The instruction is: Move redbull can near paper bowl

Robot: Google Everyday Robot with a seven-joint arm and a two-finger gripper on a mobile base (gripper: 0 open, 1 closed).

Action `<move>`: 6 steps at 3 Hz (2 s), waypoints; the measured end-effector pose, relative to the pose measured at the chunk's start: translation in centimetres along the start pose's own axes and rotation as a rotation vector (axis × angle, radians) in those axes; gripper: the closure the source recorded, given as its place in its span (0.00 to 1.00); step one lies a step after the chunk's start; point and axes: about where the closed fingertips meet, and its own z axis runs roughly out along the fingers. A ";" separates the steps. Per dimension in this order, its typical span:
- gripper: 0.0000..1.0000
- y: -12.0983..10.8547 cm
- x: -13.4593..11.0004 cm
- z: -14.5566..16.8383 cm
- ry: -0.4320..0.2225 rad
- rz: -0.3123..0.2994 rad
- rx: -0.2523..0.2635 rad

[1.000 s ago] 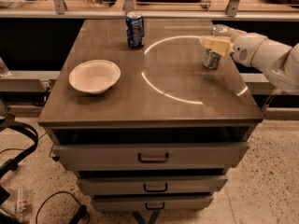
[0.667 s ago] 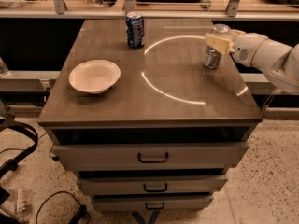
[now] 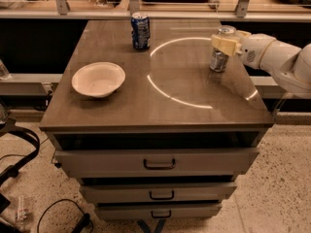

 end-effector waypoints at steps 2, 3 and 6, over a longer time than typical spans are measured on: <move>1.00 2.3 -4.1 0.0 -0.002 -0.062 -0.019; 1.00 6.6 -6.1 -1.2 0.010 -0.087 -0.033; 1.00 24.5 -2.8 -0.2 0.049 -0.020 -0.336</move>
Offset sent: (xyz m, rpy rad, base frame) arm -0.0456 0.0448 0.0890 -0.0977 -0.0738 0.0402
